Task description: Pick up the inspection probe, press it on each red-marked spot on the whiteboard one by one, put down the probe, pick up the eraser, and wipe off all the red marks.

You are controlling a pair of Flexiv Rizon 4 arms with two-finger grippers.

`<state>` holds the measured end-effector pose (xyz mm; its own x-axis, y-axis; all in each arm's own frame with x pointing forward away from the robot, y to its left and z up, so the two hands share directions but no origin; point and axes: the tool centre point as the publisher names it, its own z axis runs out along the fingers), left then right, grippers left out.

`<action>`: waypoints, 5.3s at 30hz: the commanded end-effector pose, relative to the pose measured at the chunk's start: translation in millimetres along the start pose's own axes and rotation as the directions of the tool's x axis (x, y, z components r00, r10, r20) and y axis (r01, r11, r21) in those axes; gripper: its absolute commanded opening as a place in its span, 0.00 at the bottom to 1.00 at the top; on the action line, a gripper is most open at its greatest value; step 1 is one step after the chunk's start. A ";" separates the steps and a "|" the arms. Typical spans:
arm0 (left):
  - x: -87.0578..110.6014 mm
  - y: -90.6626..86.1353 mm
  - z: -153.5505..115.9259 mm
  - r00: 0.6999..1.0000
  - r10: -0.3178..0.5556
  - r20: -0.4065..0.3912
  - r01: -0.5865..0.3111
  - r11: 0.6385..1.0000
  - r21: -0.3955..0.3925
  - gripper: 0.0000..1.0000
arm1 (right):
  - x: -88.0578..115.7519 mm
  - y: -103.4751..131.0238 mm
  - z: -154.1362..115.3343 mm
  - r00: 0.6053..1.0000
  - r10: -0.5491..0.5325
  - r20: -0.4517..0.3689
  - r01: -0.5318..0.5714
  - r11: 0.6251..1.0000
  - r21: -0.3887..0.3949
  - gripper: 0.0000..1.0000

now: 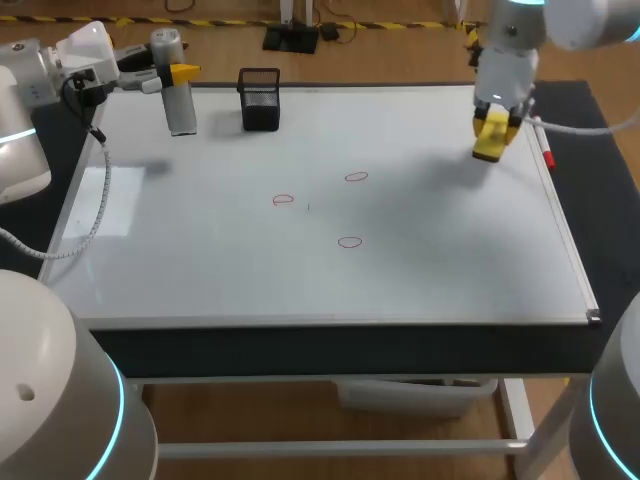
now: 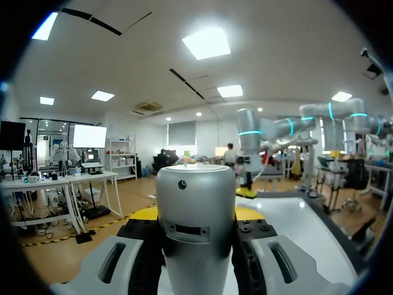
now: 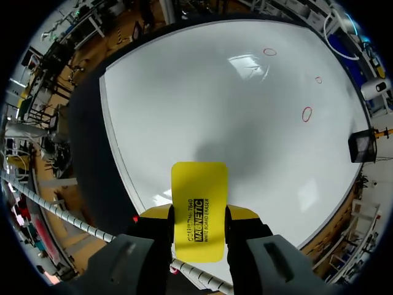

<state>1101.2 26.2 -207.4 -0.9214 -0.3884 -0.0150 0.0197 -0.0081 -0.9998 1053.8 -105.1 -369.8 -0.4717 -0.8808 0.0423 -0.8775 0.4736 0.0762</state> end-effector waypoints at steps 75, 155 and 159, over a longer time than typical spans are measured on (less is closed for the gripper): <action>154.2 29.1 97.3 0.938 -0.070 -0.340 0.079 0.997 0.011 0.00 | 43.2 10.4 3.1 0.996 0.056 0.069 -0.061 0.995 0.076 0.00; 169.9 74.1 126.0 0.907 -0.073 -0.415 0.077 0.997 -0.006 0.00 | 43.2 10.4 3.1 0.996 0.056 0.069 -0.061 0.995 0.076 0.00; 171.5 72.3 125.3 0.909 -0.059 -0.413 0.064 0.998 -0.001 0.00 | 43.2 10.4 3.1 0.996 0.056 0.069 -0.061 0.995 0.076 0.00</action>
<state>993.7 -156.5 -281.0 -0.9987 0.0290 0.0423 -0.0432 -0.0312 -0.9986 1024.2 -137.7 -371.2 -0.5262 -0.8500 -0.0248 -0.8502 0.5264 -0.0011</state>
